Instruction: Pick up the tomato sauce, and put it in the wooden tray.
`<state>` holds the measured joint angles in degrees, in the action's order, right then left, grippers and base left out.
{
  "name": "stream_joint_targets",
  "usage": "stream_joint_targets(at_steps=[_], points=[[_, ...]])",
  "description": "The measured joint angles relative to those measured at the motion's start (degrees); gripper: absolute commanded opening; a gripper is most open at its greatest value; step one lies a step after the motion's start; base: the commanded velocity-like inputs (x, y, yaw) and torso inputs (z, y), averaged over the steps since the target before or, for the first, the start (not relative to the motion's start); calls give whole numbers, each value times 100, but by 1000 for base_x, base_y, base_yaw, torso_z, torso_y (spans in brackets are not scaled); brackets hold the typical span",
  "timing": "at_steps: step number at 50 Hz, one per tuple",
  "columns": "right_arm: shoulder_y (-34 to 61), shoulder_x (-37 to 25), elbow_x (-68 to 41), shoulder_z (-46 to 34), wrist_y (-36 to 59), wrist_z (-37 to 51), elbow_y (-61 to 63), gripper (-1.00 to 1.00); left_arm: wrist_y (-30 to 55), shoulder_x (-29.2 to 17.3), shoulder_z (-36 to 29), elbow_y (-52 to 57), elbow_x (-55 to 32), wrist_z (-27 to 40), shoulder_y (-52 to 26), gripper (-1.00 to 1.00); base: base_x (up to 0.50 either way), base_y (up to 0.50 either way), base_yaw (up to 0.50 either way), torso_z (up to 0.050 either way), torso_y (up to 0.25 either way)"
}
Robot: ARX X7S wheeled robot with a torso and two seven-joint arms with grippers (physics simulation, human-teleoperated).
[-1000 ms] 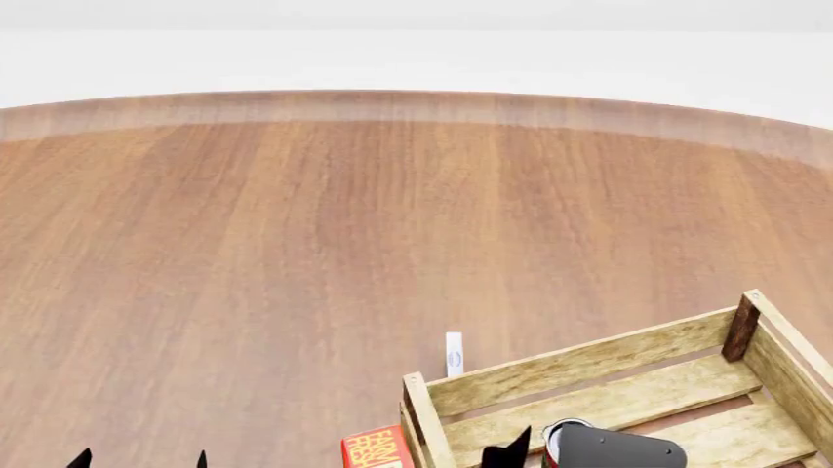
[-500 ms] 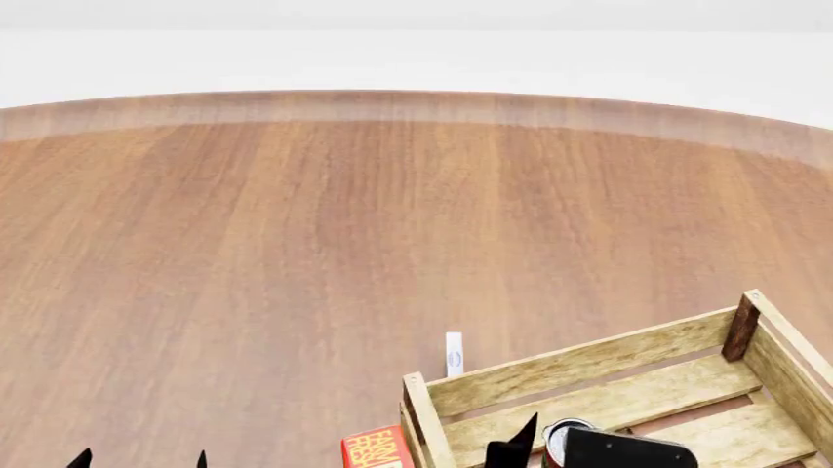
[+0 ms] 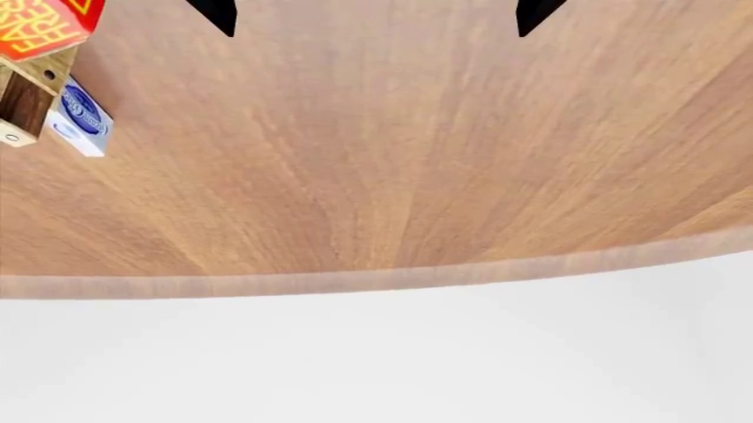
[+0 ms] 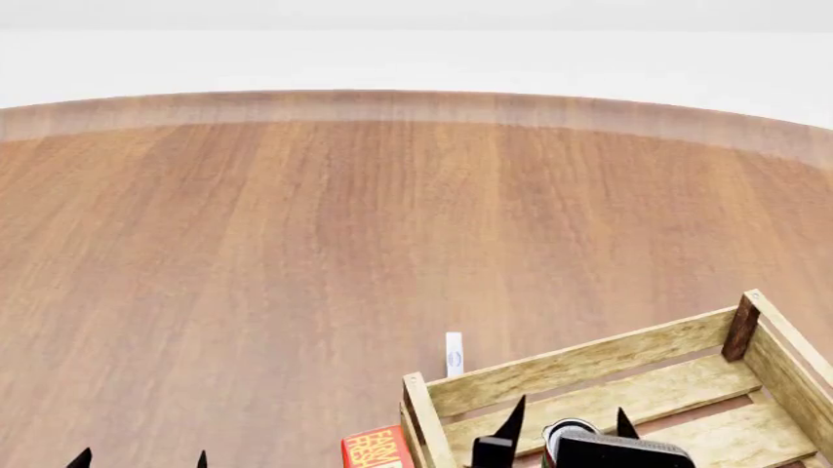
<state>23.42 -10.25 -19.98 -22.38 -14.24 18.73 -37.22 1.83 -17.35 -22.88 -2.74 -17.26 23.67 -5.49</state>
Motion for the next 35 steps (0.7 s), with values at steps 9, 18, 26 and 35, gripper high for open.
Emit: stream_joint_targets(at_steps=[9, 18, 26, 35], points=[[-233, -84, -9, -56, -45, 18, 412, 100, 6, -14, -10, 23, -15, 17, 9, 100, 0, 0, 0, 0, 0], [-572, -254, 97, -91, -190, 164, 1123, 100, -10, -22, -21, 12, -23, 26, 11, 100, 0, 0, 0, 0, 0], [-970, -473, 297, -126, -285, 399, 2152, 100, -35, -23, -28, -24, -34, 25, -2, 100, 0, 0, 0, 0, 0], [-1373, -740, 472, -182, -114, 653, 3406, 100, -35, -27, -38, -30, -49, 34, -15, 100, 0, 0, 0, 0, 0]])
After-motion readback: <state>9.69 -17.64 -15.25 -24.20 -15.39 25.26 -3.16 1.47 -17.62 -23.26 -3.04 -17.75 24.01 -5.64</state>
